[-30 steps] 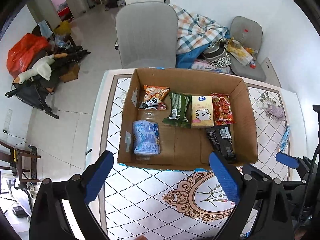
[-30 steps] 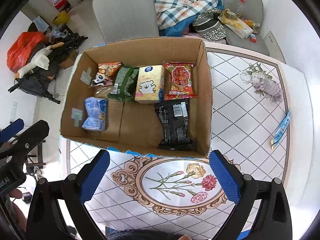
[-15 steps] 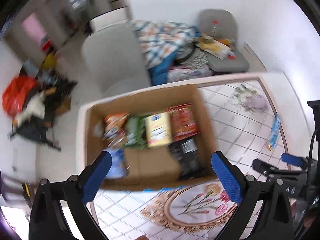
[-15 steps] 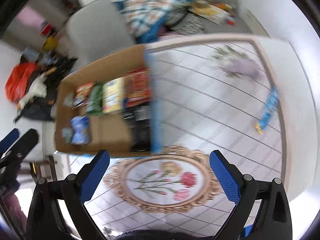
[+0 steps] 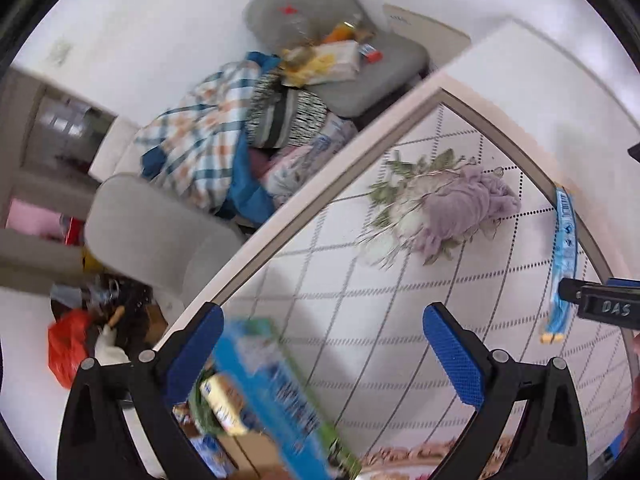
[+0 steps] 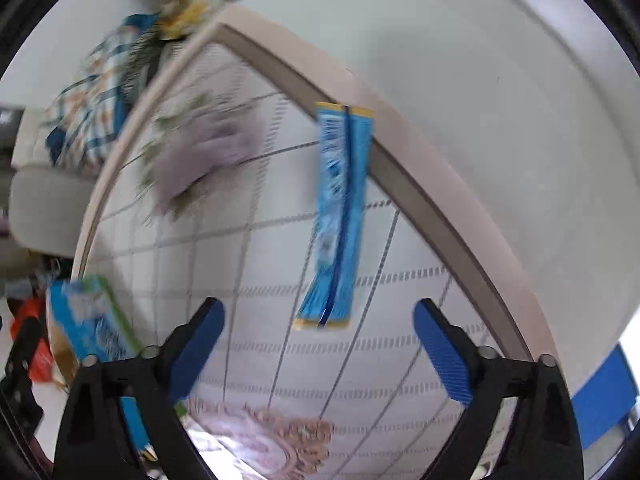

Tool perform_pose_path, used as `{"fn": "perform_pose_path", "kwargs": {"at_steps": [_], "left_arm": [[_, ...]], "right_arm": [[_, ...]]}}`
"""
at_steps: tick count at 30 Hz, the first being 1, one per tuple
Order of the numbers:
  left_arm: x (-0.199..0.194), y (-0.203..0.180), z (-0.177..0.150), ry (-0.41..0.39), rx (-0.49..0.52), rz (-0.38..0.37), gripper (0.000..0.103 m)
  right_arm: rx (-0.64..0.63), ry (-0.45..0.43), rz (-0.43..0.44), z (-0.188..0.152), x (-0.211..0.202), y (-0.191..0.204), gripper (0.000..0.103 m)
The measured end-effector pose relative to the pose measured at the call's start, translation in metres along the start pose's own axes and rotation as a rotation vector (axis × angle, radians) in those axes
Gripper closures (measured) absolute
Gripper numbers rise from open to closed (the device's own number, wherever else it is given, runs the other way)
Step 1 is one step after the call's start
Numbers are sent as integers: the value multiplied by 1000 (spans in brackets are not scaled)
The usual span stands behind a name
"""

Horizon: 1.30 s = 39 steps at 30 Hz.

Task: Organize soft objects
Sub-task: 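Grasp the lilac cloth with the left gripper while the right grasps the blue stick snack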

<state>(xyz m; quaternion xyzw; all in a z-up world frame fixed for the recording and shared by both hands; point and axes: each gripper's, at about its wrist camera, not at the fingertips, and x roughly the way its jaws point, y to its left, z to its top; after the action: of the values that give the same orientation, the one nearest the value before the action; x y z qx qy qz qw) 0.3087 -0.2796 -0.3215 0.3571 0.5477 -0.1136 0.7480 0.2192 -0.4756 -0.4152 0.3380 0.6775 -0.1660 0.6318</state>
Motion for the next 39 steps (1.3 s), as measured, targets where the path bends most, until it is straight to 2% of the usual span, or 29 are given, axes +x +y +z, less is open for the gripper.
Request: {"fn": "perform_pose_path", "kwargs": {"at_steps": [4,5,6,7,8,11,15,16,17,19,22,25,26,31,32,35,39], "left_arm": [[36,-35,33,52,98,16,1],[43,-41,38,63,115,17,1],[51,-49,45,80,137,15,1],[58,-54,50,87,156,9,1],[65,-62,58,90,182,-10,1],[80,-85,73,102,266,-44,1],[97,-115,83,126,378,-106,3],[102,-121,84,136,394,-124,7],[110,-126,84,165,395,-128,26],[111,-122,88,188,319,-185,48],[114,-109,90,286,152,-258,51],[118,-92,80,366,-29,-370,51],[118,-90,74,369,-67,-381,51],[117,-91,63,344,-123,-377,51],[117,-90,61,342,-138,-383,61],[106,-84,53,316,-187,-393,62],[73,-69,33,241,-257,-432,63]], "right_arm": [[-7,54,-13,24,33,-3,39],[-19,69,-24,27,40,-2,54],[-37,69,-44,28,44,0,57],[-58,53,-46,29,42,2,74],[-75,50,-57,30,41,3,79],[-96,74,-32,34,41,-1,84],[-134,67,-68,41,39,-10,84],[-139,74,-67,43,39,-9,84],[-144,93,-49,45,42,-11,83],[-144,116,-32,52,44,-15,78],[-135,116,-16,62,42,-25,65],[-132,113,-19,58,41,-29,65],[-133,119,-24,56,43,-29,65],[-152,95,-54,48,47,-20,66],[-170,78,-77,45,47,-15,71],[-201,60,-107,37,47,2,84],[-250,44,-123,24,36,18,89]]}}
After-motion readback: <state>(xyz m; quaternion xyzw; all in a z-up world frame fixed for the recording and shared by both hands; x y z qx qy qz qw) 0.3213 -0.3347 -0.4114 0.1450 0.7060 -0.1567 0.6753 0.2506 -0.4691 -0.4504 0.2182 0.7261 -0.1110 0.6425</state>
